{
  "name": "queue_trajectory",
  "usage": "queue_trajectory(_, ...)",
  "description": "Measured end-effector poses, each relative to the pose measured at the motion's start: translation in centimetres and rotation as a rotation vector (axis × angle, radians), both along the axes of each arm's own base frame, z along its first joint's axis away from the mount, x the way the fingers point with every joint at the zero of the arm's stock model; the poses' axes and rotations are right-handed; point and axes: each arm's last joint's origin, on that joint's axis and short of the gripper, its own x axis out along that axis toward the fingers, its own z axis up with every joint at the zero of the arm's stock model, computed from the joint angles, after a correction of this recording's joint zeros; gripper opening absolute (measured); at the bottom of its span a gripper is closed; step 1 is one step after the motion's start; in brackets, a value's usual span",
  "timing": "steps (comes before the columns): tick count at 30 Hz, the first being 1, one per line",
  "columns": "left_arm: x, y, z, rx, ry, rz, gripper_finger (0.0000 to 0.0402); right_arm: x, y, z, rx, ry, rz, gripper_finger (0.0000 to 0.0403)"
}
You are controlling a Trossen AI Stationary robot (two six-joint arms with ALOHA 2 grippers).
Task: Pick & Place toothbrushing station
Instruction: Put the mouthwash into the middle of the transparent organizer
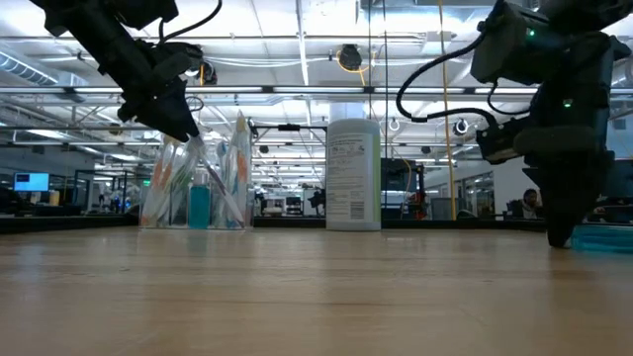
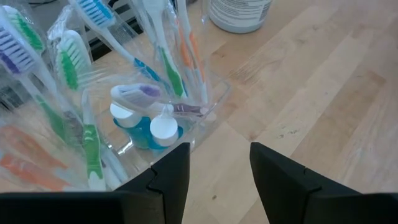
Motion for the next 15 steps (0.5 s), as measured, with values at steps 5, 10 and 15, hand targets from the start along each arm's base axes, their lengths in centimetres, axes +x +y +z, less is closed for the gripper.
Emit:
queue_trajectory(5, 0.1, 0.0, 0.1, 0.002, -0.009, 0.001, 0.0175, 1.7, 0.3, 1.3, 0.024, -0.196, 0.029, 0.0101)
queue_trajectory(10, 0.4, 0.0, 0.4, 0.018, -0.053, -0.029, 0.0175, 4.6, 0.6, 4.5, -0.033, -0.643, 0.211, 0.0092)
queue_trajectory(15, 1.2, -0.8, 1.1, 0.100, -0.080, -0.266, 0.0175, 6.7, 0.3, 8.8, -0.262, -1.129, 0.416, 0.0096)
